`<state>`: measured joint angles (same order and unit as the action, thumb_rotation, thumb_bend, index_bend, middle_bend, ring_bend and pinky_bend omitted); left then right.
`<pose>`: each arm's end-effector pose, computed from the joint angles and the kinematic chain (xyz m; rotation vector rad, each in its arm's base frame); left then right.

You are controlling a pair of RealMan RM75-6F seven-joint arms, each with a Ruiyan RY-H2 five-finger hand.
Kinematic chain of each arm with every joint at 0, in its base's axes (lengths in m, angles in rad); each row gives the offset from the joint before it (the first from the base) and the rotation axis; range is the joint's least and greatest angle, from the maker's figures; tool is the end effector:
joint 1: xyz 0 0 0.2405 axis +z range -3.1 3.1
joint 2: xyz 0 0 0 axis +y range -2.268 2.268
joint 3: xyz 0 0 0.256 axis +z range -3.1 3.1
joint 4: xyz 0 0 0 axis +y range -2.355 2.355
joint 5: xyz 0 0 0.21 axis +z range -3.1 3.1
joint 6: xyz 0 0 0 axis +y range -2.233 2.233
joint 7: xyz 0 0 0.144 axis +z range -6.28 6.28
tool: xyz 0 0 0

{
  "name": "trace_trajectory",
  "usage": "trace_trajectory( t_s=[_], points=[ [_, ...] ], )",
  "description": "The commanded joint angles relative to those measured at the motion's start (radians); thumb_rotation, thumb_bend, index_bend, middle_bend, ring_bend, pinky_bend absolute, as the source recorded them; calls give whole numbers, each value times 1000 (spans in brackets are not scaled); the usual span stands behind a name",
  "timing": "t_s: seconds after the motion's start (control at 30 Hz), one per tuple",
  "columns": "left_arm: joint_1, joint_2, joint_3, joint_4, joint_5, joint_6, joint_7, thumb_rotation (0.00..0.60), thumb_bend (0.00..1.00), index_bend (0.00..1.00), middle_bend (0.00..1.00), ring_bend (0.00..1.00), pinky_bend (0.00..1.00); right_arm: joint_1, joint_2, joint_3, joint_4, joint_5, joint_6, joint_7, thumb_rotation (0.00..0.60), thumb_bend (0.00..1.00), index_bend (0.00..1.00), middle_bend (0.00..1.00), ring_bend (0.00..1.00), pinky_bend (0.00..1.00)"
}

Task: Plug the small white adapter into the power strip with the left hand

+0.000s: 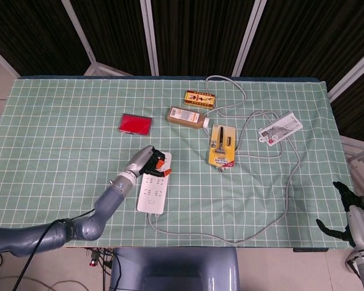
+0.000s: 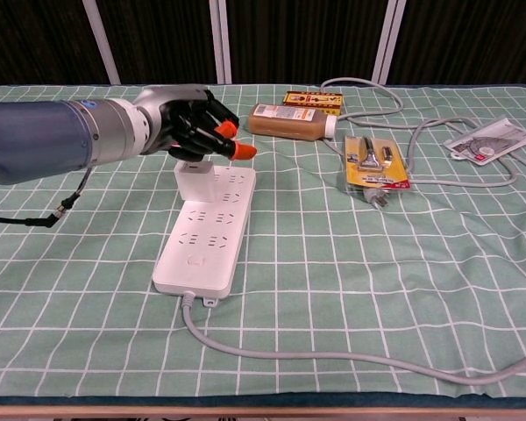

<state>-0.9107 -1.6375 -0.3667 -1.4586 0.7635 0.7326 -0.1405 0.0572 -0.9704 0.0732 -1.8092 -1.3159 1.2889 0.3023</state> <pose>-0.0738 0.3761 -0.0459 -1.5528 -1.8376 -1.2310 -0.3173 -0.1703 0.1723 1.1298 -1.3828 0.9612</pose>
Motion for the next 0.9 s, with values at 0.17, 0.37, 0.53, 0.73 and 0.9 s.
trace_trajectory(
  t_s=[0.17,0.37,0.53,0.73,0.9],
  points=[
    [50,103,5,-128,234,155,54,600,246,468,562,604,677,0,-3,-1,4,-4,3,-3,600,338,0,0,0,0],
    [176,282,170,-277,478,341,272,600,119,28,65,93,181,-1,-6,-3,9,-12,9,-14,600,338,0,0,0,0],
    [340,413,329,-377,588,530,461,600,53,0,0,0,5,-2,-11,-7,13,-24,17,-29,600,339,0,0,0,0],
    [548,478,463,-359,692,766,522,600,37,0,0,0,0,-6,-16,-10,15,-32,29,-45,600,338,0,0,0,0],
    [655,481,493,-272,697,861,459,600,37,0,0,0,0,-7,-20,-10,20,-36,36,-51,600,338,0,0,0,0]
  ],
)
